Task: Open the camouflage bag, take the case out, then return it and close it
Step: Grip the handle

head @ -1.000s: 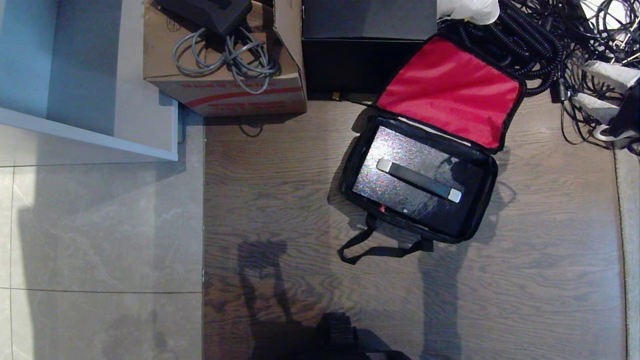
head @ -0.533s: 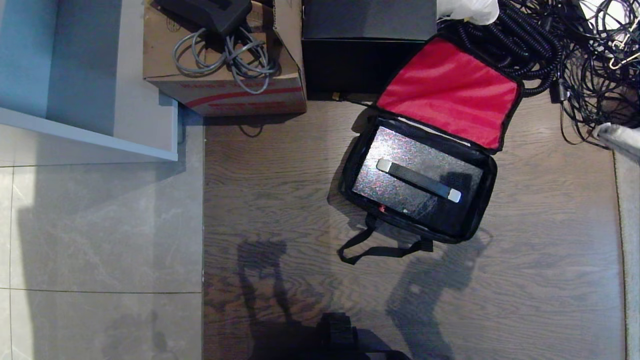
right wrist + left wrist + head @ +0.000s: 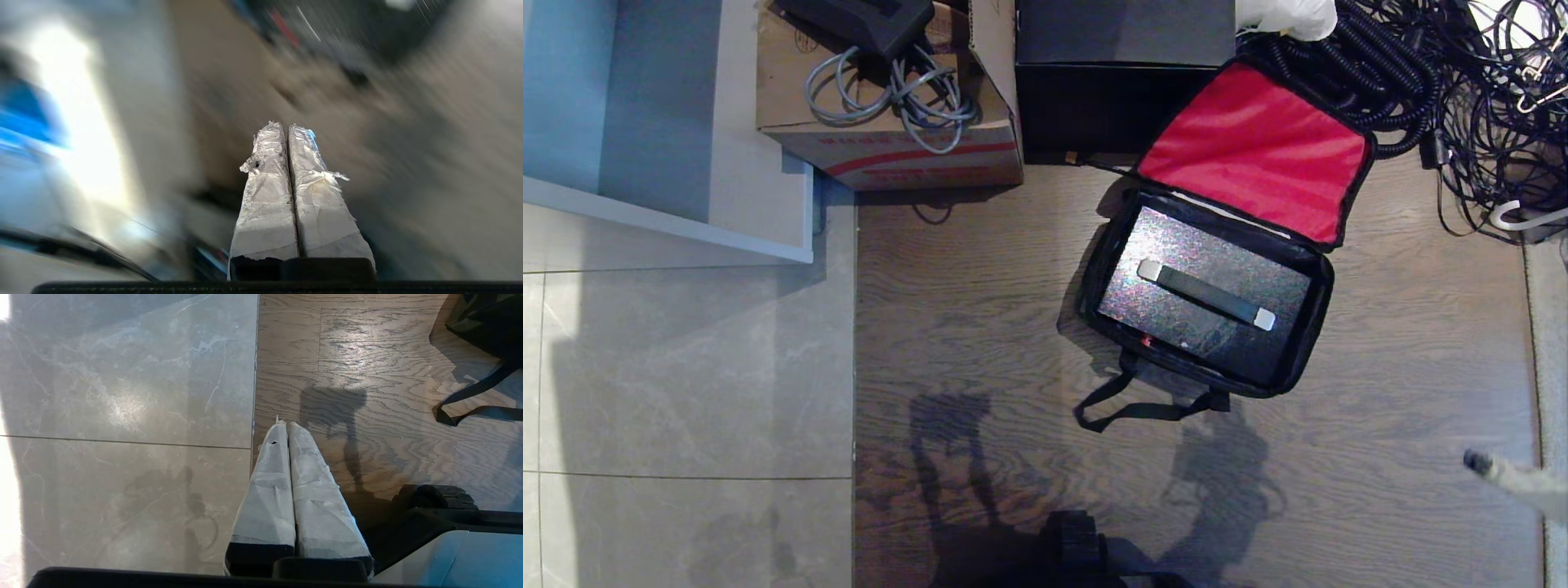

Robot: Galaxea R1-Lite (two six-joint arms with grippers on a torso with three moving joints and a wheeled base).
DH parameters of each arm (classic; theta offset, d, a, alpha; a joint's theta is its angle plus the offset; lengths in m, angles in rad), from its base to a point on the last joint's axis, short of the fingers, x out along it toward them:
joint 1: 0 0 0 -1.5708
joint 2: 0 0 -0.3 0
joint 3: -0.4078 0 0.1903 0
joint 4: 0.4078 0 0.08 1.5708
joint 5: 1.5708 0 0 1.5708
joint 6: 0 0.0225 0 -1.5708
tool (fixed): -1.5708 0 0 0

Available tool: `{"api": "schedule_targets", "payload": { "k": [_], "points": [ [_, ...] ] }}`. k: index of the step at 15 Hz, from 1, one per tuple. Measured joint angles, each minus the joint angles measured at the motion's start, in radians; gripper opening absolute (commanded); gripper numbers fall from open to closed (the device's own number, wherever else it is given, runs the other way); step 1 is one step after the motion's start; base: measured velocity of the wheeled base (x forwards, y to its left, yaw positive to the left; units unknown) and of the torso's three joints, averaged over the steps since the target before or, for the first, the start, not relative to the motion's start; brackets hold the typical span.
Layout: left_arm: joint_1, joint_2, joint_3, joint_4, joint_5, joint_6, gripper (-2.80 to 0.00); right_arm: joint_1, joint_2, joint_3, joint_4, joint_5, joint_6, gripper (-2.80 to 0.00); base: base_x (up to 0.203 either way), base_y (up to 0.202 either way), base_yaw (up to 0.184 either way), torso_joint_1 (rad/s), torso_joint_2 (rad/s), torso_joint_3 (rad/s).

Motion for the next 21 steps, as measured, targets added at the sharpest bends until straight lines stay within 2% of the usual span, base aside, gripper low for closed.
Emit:
{"api": "schedule_targets", "payload": {
  "k": [1, 3, 5, 7, 15, 17, 19, 21],
  "points": [
    [0.000, 0.000, 0.000, 0.000, 0.000, 0.000, -2.80, 0.054, -0.071, 0.023, 0.111, -0.118, -0.089, -2.80, 0.000, 0.000, 0.000, 0.000, 0.00, 0.000],
    [0.000, 0.000, 0.000, 0.000, 0.000, 0.000, -2.80, 0.143, -0.216, 0.076, 0.229, -0.314, -0.181, -2.80, 0.000, 0.000, 0.000, 0.000, 0.00, 0.000],
    [0.000, 0.000, 0.000, 0.000, 0.000, 0.000, -2.80, 0.200, -0.348, 0.140, 0.252, -0.474, -0.215, -2.80, 0.000, 0.000, 0.000, 0.000, 0.00, 0.000],
    [0.000, 0.000, 0.000, 0.000, 0.000, 0.000, -2.80, 0.230, -0.436, 0.180, 0.254, -0.562, -0.211, -2.80, 0.000, 0.000, 0.000, 0.000, 0.00, 0.000],
    [0.000, 0.000, 0.000, 0.000, 0.000, 0.000, -2.80, 0.198, -0.679, 0.198, 0.268, -0.590, -0.153, -2.80, 0.000, 0.000, 0.000, 0.000, 0.00, 0.000],
    [0.000, 0.000, 0.000, 0.000, 0.000, 0.000, -2.80, 0.196, -0.740, 0.202, 0.226, -0.635, -0.130, -2.80, 0.000, 0.000, 0.000, 0.000, 0.00, 0.000],
    [0.000, 0.000, 0.000, 0.000, 0.000, 0.000, -2.80, 0.195, -0.767, 0.203, 0.170, -0.675, -0.061, -2.80, 0.000, 0.000, 0.000, 0.000, 0.00, 0.000],
    [0.000, 0.000, 0.000, 0.000, 0.000, 0.000, -2.80, 0.194, -0.779, 0.204, 0.169, -0.681, 0.051, -2.80, 0.000, 0.000, 0.000, 0.000, 0.00, 0.000]
  ]
}}
